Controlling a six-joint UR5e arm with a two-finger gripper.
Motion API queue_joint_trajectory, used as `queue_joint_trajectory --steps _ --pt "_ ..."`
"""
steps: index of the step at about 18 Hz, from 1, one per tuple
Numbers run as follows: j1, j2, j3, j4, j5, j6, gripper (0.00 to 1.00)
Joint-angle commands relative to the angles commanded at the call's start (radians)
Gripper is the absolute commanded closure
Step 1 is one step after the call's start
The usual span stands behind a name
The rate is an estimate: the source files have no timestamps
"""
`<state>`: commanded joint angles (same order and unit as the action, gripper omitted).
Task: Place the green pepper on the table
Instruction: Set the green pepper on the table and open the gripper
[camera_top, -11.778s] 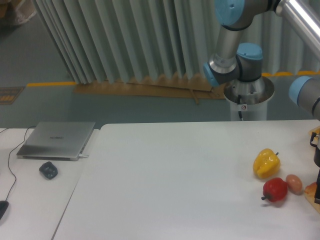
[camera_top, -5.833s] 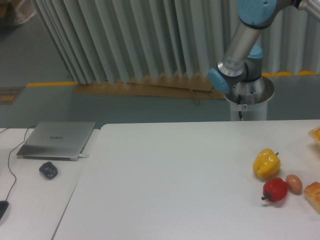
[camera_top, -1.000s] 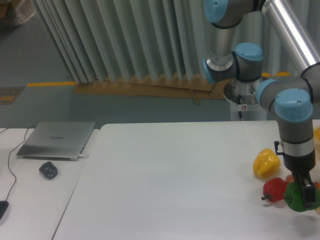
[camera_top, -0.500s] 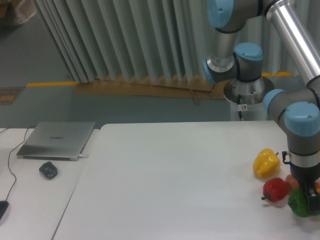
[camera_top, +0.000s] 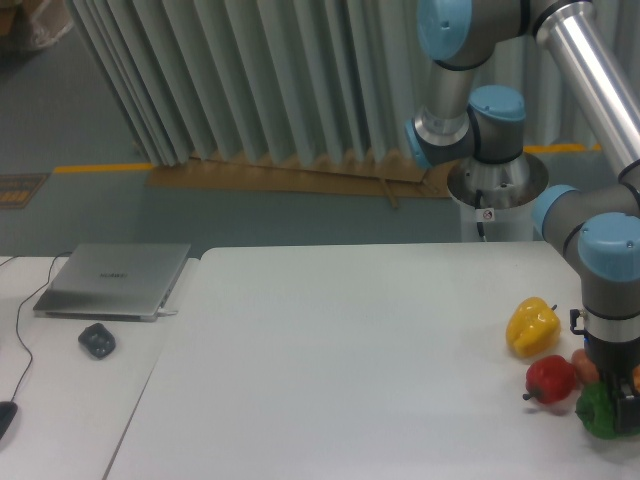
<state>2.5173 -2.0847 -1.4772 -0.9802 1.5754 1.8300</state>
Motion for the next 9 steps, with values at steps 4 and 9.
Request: queue_joint_trajectory --steps 4,9 --pt "0.0 -0.005 0.003 0.005 0.002 0.009 0.0" --pt "0.0 -0.011 0.002 0.006 0.002 0.02 0.0"
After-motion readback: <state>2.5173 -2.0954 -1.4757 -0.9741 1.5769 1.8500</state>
